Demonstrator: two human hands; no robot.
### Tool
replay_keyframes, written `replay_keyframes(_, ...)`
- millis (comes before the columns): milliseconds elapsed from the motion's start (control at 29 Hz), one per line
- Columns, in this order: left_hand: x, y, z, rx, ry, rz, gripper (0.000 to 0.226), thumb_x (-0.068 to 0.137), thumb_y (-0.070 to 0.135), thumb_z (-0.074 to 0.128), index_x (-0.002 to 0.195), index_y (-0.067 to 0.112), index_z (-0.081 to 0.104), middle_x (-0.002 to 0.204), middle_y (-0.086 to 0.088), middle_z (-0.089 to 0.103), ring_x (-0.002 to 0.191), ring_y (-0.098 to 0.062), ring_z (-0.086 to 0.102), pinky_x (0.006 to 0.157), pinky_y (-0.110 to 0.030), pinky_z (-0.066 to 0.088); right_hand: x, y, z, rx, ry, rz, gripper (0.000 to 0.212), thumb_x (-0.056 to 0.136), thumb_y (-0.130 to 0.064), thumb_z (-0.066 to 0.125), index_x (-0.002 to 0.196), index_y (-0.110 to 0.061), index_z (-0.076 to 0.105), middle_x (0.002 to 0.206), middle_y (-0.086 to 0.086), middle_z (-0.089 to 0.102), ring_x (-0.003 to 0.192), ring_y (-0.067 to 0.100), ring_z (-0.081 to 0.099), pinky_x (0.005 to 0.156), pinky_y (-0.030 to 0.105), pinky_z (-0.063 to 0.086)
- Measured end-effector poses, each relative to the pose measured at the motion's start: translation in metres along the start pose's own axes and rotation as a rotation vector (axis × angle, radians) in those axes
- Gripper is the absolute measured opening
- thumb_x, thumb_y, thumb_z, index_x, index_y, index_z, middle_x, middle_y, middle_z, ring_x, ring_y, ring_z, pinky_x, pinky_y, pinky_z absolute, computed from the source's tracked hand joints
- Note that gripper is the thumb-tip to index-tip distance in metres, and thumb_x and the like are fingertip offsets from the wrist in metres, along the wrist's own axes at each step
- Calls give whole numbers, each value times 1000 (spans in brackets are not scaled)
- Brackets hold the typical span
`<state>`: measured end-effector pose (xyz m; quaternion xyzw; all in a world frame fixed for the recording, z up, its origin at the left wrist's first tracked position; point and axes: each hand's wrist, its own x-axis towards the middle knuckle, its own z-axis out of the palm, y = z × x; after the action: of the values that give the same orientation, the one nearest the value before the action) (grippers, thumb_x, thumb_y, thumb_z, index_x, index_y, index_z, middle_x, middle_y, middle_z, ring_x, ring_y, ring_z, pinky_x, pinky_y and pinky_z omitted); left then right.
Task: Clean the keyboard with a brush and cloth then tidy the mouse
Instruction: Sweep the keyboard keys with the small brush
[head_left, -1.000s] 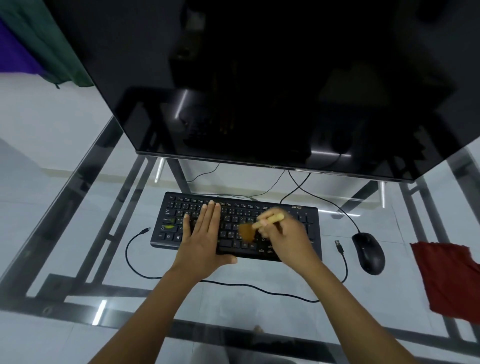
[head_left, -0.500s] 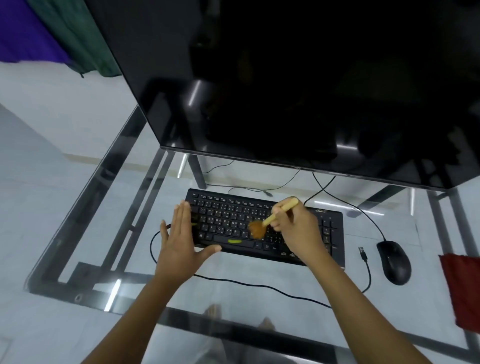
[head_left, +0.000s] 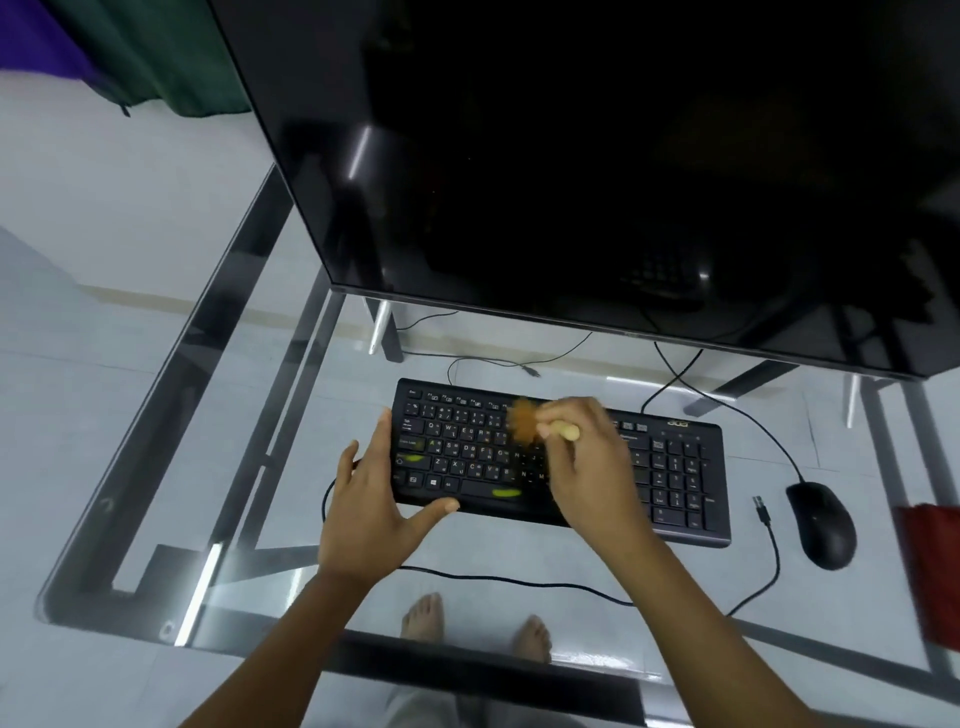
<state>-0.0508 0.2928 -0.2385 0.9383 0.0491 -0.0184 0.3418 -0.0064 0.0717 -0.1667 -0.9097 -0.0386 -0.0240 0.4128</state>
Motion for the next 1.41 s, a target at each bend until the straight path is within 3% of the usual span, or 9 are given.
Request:
replay_keyframes(103,1,5,-4,-31,61,57,108,72,73,58,152,17,11,148,5,40,127,24,-9,110,-49,21,8,-5,1,128,59,60,9,95,-6,56,94,-13,62,90,-2,69,82,-2,65,74,13,51)
replay_keyframes(448,2,-9,1,-43,15,49,107,74,76,58,152,21,10,151,8,36,143,-12,24,119,-41,15,26,-21,16,113,-150,207,9,98,-18,53,91,-16,60,80,1,73,73,13,71,76,31,59)
replay_keyframes(586,3,-4,-2,-44,31,62,107,74,75,58,152,19,11,152,6,36,143,3,13,120,-39,12,38,-28,19,72,60,128,8,95,-19,55,87,-21,58,84,-2,69,78,14,67,71,29,55)
replay_keyframes(690,3,0,-5,-43,63,82,106,74,70,62,151,14,16,150,-1,39,132,22,-10,115,-44,17,40,-37,27,124,-118,152,10,96,-19,54,88,-19,59,77,-6,71,71,7,69,67,21,55)
replay_keyframes(897,3,1,-7,-33,65,81,108,72,69,65,150,15,14,149,-4,41,132,22,-13,113,-48,19,45,-47,40,172,47,91,7,95,-14,56,91,-19,59,89,-4,67,77,3,65,71,12,50)
replay_keyframes(1000,3,3,-9,-20,73,83,108,71,67,68,149,13,16,145,-6,45,134,17,-4,109,-51,22,46,-54,55,178,-183,120,8,97,-17,54,90,-20,59,88,-2,70,80,10,68,74,25,56)
replay_keyframes(1173,4,-1,-6,-28,41,79,108,73,71,63,151,15,14,148,-1,42,137,6,12,118,-43,15,48,-59,56,148,-7,-13,9,95,-12,57,92,-18,62,93,-12,62,85,-5,60,73,6,43)
replay_keyframes(1276,5,-6,-4,-29,17,88,109,74,74,61,152,15,12,149,2,41,138,-2,27,120,-41,11,47,-55,56,148,-178,65,7,95,-15,57,91,-18,63,88,-12,68,82,-1,64,72,20,52)
replay_keyframes(1414,4,-7,-3,-37,8,103,110,73,74,62,152,15,11,151,2,39,139,-1,27,120,-41,11,28,-41,37,-2,82,-72,9,93,-6,60,97,-11,66,97,-7,58,84,-15,53,69,3,38)
